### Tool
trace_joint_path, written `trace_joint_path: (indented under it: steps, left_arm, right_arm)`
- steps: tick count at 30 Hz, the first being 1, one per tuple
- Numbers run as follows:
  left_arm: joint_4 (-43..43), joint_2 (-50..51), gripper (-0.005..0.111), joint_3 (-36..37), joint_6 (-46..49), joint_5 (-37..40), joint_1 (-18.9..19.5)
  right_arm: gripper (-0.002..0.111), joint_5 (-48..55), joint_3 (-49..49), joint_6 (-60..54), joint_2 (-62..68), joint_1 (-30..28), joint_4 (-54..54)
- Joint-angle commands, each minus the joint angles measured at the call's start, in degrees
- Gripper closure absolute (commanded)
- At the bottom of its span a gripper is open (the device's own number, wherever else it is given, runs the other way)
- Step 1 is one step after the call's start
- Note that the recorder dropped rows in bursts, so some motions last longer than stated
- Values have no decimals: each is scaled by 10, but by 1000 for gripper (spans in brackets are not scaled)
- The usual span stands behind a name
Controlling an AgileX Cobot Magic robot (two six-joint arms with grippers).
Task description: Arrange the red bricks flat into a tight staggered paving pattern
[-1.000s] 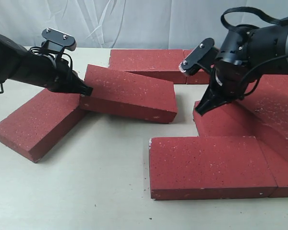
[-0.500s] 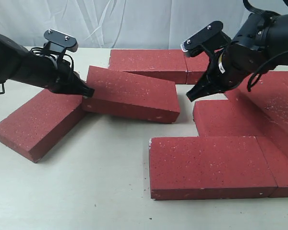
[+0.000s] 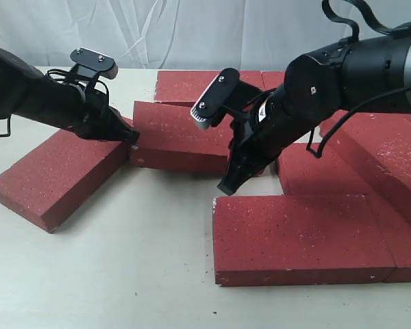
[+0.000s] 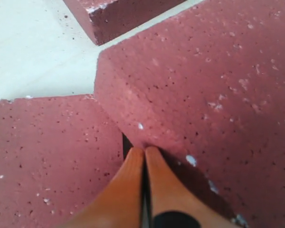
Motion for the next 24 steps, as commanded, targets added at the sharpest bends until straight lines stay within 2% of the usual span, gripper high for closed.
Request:
trace_joint_path:
  steps: [1,4,6,10,11,13,15,18,19,21,24]
  left_arm:
    - [-4,-1,107,-6,1,-21,-3]
    - [1,-1,107,-6,1,-38,-3]
    - [16,-2,107,-6,1,-78,4]
    - [10,-24,107,-6,-2,-75,44]
    - [10,-25,107,-6,-10,-44,55]
    - [23,-24,107,-6,-17,69,61]
    - [77,-39,107,-10,-20,135,61]
    - [216,-77,107,-11,-192,149,61]
    - [249,-81,107,-11,-210,194,60]
    - [249,-65,107,-11,-185,235,51]
    - [230,-29,107,-11,-176,205,37]
  right_arm:
    - [109,-4,-1,-35,1,-2,23]
    - [109,-4,-1,-35,1,-2,22]
    - [109,1,-1,-35,1,-3,10]
    - [109,1,-1,-32,1,-18,-13]
    - [109,-14,-1,-15,-1,-28,-13]
    - [109,-35,-4,20,-2,-42,-12]
    - [109,-24,-4,24,-2,-42,-7]
    - [109,-17,-4,24,-2,-42,-5]
    - [109,-21,-4,24,-2,-42,-1]
    - [109,-27,-4,24,-2,-42,19]
    - [109,-32,-4,24,-2,-42,29]
